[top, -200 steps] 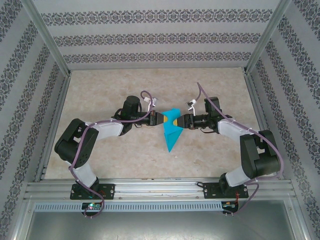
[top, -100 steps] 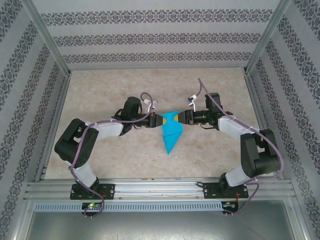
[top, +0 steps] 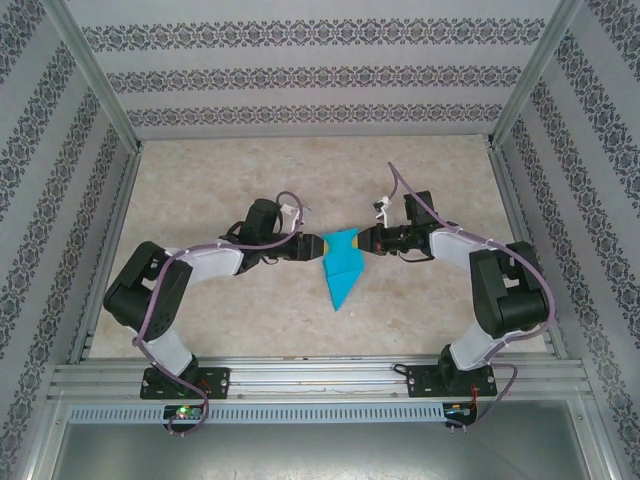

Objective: Fold a paper plane with a square sheet of paper (fold left side to right side)
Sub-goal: Place the paper at the center of the table, then fold the wing for the fifth time at the center of the table.

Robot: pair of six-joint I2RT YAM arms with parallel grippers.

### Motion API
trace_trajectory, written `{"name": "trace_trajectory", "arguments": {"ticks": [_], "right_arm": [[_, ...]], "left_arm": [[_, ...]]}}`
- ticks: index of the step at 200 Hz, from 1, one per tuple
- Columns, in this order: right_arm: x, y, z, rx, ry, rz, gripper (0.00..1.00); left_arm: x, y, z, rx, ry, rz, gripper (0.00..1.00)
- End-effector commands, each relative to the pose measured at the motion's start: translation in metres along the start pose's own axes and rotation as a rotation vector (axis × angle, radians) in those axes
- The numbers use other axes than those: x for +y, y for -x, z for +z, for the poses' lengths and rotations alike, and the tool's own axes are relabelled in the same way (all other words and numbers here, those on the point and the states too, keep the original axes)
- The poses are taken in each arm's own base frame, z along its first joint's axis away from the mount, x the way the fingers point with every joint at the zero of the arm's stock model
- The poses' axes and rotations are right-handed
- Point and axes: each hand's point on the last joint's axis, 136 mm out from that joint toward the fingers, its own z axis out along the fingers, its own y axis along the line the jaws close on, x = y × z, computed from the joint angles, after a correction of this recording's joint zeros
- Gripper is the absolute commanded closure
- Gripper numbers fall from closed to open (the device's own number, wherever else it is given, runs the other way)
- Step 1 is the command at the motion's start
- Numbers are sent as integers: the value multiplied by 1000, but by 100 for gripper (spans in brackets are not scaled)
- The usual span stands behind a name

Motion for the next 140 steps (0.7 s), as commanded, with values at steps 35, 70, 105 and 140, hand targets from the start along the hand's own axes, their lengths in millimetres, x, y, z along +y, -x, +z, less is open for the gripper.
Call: {"name": "trace_trajectory", "arguments": {"ticks": [35, 70, 105, 140], "right_arm": [[-32, -1, 0, -10, -164, 144, 100], [-44, -7, -7, -11, -227, 306, 100], [-45, -11, -8, -20, -218, 423, 100], [-42, -8, -9, -28, -214, 456, 100]], "left_arm": [[2, 4, -51, -15, 294, 169, 48], [-27, -29, -50, 126, 451, 365, 49], [-58, -68, -17, 229, 533, 539, 50], [-73, -94, 22, 307, 562, 634, 50]]}}
